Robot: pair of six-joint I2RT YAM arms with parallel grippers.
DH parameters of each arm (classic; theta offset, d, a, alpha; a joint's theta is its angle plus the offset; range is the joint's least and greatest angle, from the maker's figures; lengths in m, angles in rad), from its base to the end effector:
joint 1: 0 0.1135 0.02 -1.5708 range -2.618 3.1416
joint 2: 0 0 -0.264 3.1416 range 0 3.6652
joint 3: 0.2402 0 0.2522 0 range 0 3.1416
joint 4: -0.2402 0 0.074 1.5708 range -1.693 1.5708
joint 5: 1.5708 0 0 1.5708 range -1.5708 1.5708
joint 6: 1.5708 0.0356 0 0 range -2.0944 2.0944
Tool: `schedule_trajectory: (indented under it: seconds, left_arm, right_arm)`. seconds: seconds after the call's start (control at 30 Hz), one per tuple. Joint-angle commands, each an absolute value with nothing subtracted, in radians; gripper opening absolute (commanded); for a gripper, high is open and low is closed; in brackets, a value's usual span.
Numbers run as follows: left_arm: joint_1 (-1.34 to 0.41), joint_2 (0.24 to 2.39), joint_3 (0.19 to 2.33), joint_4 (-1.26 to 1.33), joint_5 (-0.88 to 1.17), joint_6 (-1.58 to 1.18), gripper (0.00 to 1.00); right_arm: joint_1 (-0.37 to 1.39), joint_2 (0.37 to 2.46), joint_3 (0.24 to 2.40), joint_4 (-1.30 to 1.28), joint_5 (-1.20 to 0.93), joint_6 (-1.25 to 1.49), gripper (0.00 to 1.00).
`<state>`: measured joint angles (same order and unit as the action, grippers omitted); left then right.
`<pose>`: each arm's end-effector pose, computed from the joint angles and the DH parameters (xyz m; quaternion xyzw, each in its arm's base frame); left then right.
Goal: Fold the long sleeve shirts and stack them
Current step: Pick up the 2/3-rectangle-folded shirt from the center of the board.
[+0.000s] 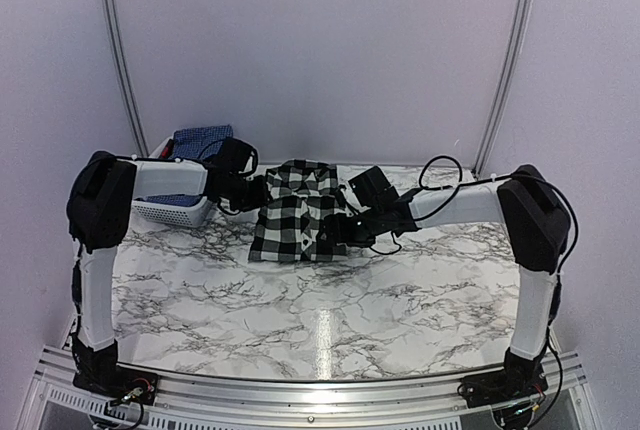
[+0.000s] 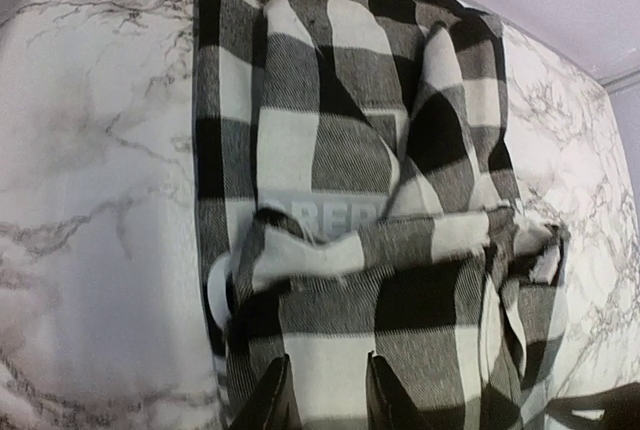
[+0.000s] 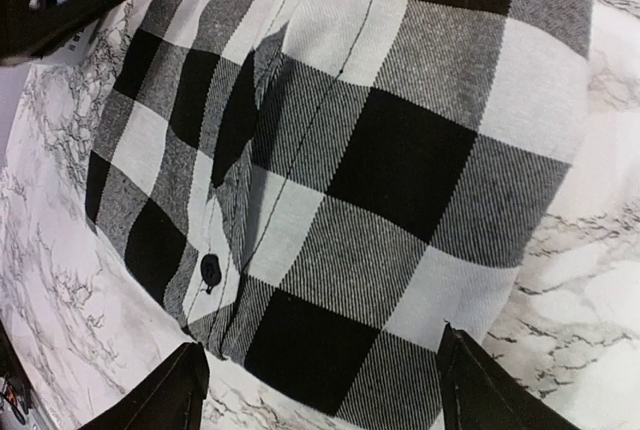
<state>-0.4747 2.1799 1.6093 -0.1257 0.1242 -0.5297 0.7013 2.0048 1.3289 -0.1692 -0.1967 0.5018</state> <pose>0.4369 -0.2295 0.1781 0.0014 0.9046 -0.2527 0.3434 0.3255 0.2840 0.1651 -0.1273 0.9223 0.2756 0.2393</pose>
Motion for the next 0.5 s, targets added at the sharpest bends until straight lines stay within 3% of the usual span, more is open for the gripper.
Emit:
schedule_trajectory:
  seconds: [0.0, 0.47]
  left_arm:
    - [-0.53, 2.011, 1.492, -0.173, 0.09, -0.515, 0.26]
    - [-0.549, 1.932, 1.12, -0.009, 0.143, -0.642, 0.23]
  right_arm:
    - [0.685, 1.929, 1.27, -0.143, -0.203, 0.531, 0.74]
    - [0.682, 1.948, 1.198, -0.122, -0.191, 0.573, 0.57]
